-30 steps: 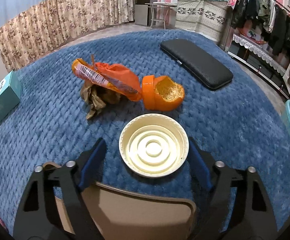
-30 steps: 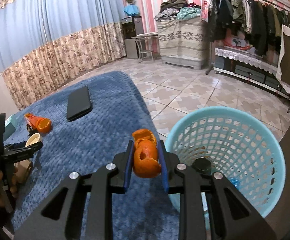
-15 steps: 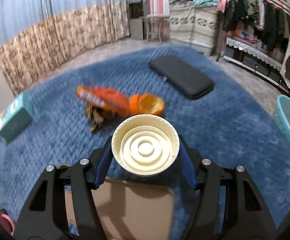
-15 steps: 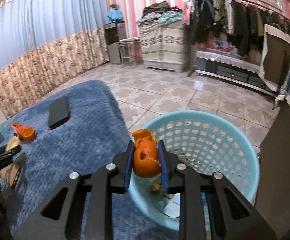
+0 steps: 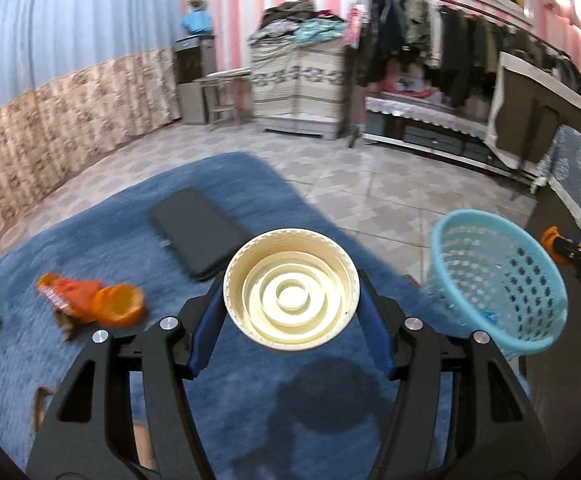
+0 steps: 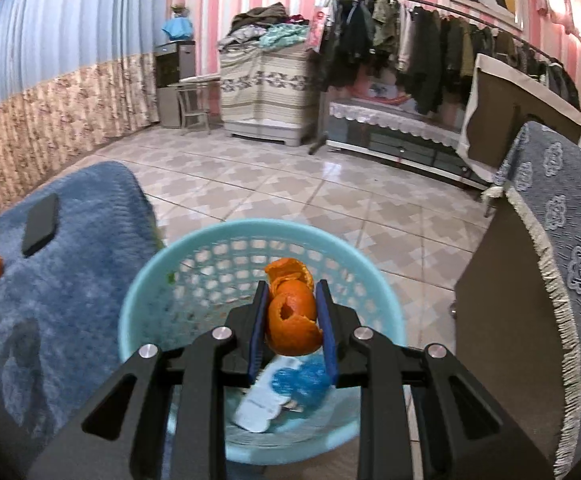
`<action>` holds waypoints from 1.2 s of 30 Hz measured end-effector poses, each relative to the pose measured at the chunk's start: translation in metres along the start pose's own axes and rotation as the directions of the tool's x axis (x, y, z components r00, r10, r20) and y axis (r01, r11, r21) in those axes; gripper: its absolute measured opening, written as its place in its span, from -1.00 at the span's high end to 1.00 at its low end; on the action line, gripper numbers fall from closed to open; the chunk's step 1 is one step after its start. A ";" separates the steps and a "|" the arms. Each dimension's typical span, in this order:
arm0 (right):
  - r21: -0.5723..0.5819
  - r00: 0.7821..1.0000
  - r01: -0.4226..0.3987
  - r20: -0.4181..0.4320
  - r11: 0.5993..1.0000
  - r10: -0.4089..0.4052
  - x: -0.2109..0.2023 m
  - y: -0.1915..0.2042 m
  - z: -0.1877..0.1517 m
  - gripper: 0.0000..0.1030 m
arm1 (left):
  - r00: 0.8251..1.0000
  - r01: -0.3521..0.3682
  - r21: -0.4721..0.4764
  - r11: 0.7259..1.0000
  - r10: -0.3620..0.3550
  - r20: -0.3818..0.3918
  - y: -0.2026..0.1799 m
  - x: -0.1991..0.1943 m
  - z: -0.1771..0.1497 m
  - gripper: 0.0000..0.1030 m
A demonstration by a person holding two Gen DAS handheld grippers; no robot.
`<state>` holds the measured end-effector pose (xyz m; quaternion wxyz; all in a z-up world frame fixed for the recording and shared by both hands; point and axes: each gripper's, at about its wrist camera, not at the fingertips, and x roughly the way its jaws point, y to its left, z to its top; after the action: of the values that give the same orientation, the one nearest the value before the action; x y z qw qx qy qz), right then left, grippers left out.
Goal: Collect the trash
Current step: 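Carry the cream lid and orange peel over the basket and open both tools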
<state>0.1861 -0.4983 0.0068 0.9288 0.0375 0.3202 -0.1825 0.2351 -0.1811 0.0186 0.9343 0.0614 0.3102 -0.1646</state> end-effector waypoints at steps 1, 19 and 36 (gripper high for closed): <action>0.004 1.000 0.005 -0.001 1.000 -0.005 0.001 -0.004 0.000 0.52 | 1.000 0.015 0.013 1.000 -0.015 0.005 -0.011 0.002 0.002 -0.17; 0.147 0.998 0.053 -0.032 0.988 -0.049 0.029 -0.054 -0.010 0.52 | 0.973 0.232 0.140 0.963 -0.229 -0.035 -0.135 0.059 0.008 -0.17; 0.197 0.999 0.051 -0.027 0.979 -0.046 0.037 -0.065 -0.010 0.52 | 0.956 0.293 0.243 0.925 -0.292 -0.042 -0.194 0.088 0.018 -0.23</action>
<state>0.1840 -0.5689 -0.0204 0.9121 0.1239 0.3119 -0.2356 0.2448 -0.3906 -0.0225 0.8836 0.1303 0.2956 -0.3389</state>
